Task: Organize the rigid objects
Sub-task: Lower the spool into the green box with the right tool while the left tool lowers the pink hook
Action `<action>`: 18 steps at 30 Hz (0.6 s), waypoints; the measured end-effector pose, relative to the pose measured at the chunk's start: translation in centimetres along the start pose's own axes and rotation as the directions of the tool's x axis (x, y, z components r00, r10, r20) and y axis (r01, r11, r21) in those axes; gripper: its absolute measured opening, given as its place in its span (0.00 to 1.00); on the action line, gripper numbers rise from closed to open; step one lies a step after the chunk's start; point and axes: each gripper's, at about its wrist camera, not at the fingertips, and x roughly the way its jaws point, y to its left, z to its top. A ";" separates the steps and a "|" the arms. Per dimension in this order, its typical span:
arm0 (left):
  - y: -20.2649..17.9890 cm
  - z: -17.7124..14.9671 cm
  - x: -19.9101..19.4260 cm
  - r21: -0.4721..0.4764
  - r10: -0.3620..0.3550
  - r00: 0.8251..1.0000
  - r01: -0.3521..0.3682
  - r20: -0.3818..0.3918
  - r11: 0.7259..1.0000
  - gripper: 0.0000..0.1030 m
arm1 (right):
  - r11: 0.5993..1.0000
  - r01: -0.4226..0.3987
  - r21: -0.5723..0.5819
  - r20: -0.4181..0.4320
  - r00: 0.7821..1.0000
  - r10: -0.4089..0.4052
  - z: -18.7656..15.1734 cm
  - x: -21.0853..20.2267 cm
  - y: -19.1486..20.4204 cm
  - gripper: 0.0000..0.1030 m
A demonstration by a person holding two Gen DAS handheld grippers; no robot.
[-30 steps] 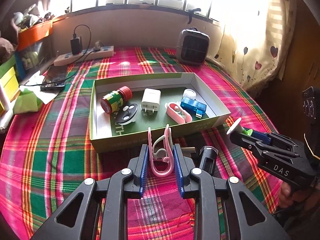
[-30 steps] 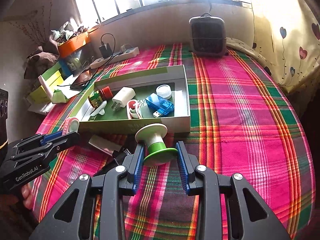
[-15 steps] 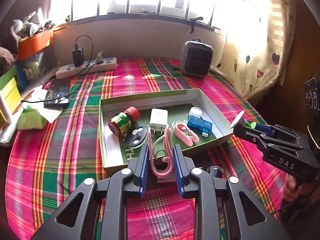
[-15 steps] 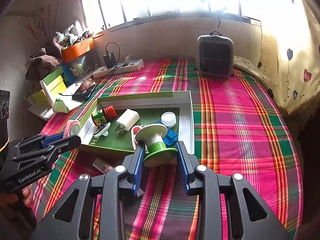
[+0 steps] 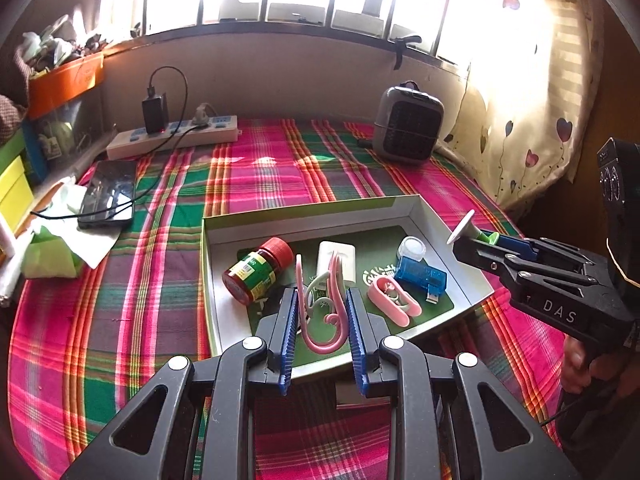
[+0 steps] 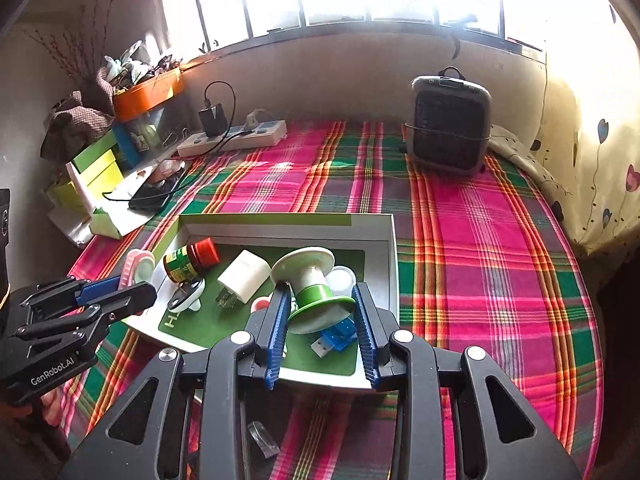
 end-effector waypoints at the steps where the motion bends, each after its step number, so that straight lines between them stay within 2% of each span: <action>1: 0.0 0.1 0.3 0.003 -0.001 1.000 0.001 -0.003 1.000 0.22 | 1.000 0.000 -0.006 -0.005 1.000 0.000 0.2 0.4 0.1 0.32; 18: -0.2 0.1 4.0 0.016 -0.009 0.998 0.010 -0.068 1.000 0.22 | 0.998 -0.014 -0.054 -0.083 0.996 0.010 2.4 6.4 1.4 0.32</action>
